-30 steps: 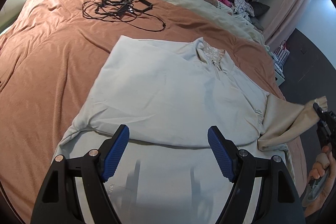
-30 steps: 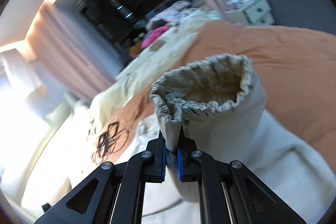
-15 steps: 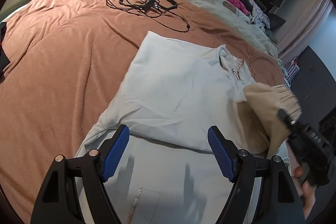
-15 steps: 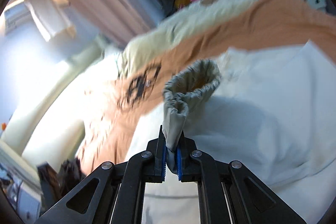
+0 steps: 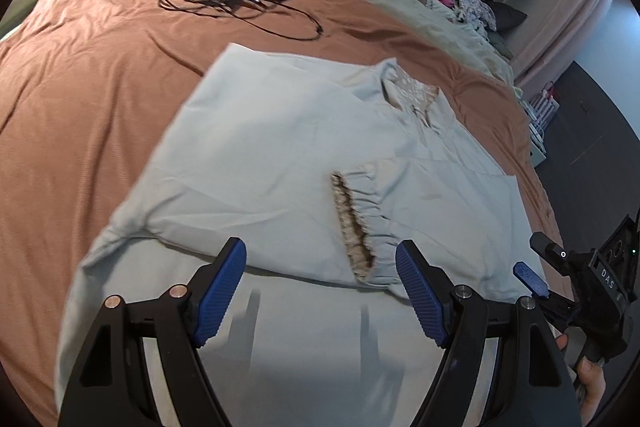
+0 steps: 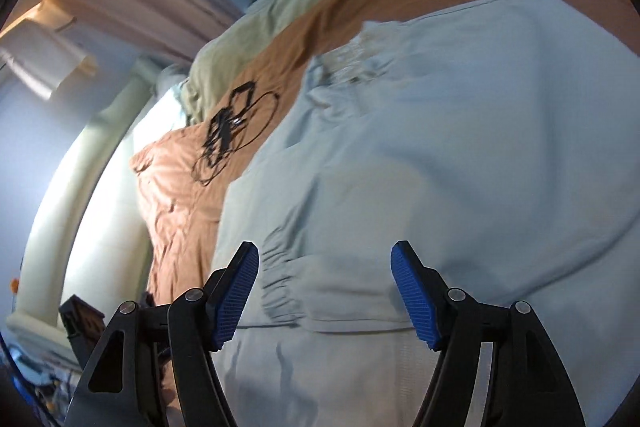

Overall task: Fold large clothes
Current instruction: 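Pinch the laid cuff with the left tool while the right tool pins the jacket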

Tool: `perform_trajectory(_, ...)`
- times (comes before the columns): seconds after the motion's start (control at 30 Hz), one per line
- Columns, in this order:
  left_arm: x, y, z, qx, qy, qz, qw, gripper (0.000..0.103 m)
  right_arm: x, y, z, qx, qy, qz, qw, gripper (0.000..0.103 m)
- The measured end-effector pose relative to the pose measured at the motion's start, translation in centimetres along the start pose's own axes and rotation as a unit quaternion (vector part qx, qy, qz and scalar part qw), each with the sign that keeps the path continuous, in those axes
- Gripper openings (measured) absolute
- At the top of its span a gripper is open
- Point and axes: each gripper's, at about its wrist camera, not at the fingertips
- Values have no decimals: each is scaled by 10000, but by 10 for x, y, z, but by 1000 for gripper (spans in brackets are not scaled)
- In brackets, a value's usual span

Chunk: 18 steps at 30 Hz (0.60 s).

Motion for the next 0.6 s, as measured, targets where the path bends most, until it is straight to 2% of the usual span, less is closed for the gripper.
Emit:
perform_trajectory(0.17, -26, -24, 0, 100, -187, 44, 9998, 78, -45, 33, 11, -229, -339, -575, 9975, 69)
perform_trajectory(0.3, -44, -47, -4, 268, -337, 60, 9991, 78, -85, 67, 18, -419, -707, -875, 9928, 69)
perform_trajectory(0.4, -60, -62, -7, 303, -672, 220, 9970, 78, -126, 89, 23, -490, -1281, -1146, 9839, 69)
perform_trajectory(0.47, -66, -69, -11, 312, -820, 285, 9957, 78, -160, 104, 24, -533, -1770, -1060, 9770, 69)
perform_trajectory(0.53, -69, -74, -14, 324, -875, 248, 9953, 68, -190, 116, 25, -626, -2180, -913, 9697, 69)
perform_trajectory(0.6, -72, -80, -18, 366, -928, 383, 9943, 45, -218, 125, 27, -810, -2517, -826, 9609, 68)
Point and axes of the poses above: each gripper's, at about its wrist camera, not at the fingertips, and y roughly against the way its jaws point, x to its left, z to its top, and after that the axes turned 1 degree about y, right-handed
